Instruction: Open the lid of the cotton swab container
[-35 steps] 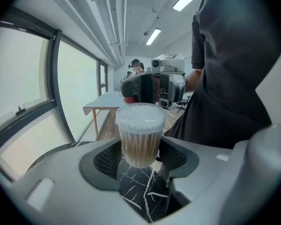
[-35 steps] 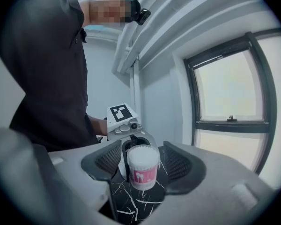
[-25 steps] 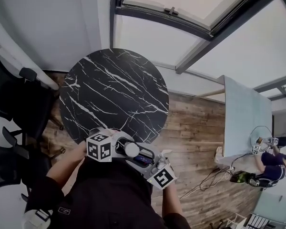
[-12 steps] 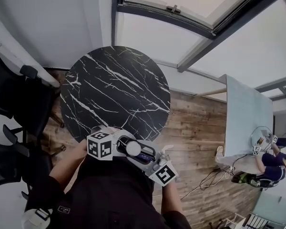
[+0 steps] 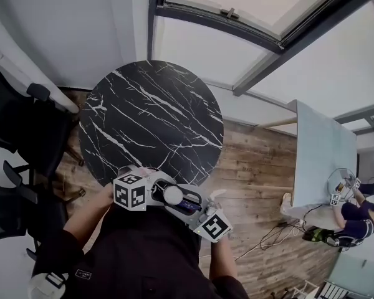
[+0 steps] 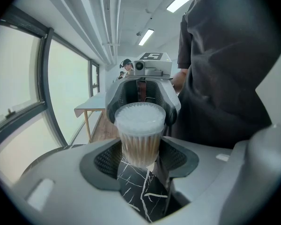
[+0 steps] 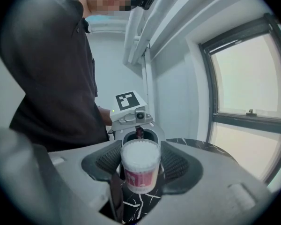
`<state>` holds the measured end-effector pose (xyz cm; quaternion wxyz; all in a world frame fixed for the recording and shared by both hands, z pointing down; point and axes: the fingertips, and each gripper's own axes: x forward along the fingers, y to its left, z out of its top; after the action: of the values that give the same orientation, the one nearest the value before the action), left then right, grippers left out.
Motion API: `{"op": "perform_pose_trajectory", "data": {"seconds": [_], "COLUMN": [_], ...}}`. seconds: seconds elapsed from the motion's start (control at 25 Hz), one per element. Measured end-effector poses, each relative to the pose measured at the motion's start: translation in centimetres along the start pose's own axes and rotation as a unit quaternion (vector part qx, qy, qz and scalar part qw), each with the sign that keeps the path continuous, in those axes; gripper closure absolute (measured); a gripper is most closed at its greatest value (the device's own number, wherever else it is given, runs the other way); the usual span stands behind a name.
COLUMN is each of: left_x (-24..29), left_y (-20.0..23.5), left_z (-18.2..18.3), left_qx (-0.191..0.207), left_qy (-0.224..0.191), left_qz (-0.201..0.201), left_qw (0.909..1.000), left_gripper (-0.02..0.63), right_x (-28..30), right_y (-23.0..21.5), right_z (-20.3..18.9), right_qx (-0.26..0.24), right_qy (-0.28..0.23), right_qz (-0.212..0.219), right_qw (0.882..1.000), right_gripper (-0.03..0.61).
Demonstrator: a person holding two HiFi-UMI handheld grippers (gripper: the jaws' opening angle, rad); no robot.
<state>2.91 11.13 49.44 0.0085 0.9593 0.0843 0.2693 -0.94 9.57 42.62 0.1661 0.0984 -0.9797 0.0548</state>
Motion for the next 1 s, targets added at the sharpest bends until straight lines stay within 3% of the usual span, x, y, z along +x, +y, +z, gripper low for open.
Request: {"op": "perform_pose_trajectory", "data": {"seconds": [0.6, 0.76, 1.0], "left_x": [0.5, 0.2, 0.2], "left_y": [-0.1, -0.4, -0.4], "left_z": [-0.9, -0.5, -0.7], "left_qx": [0.007, -0.012, -0.003], "left_qy": [-0.004, -0.027, -0.016], "left_qz": [0.000, -0.012, -0.008], "left_qw": [1.0000, 0.9995, 0.9998], "left_gripper": [0.372, 0.371, 0.368], "right_x": [0.4, 0.5, 0.5], "right_y": [-0.2, -0.1, 0.1], "right_z": [-1.1, -0.4, -0.9], "right_qx": [0.069, 0.066, 0.063], "right_qy": [0.021, 0.027, 0.020], "right_qz": [0.018, 0.019, 0.016], "right_qw": [0.997, 0.997, 0.998], "right_gripper": [0.324, 0.324, 0.324]}}
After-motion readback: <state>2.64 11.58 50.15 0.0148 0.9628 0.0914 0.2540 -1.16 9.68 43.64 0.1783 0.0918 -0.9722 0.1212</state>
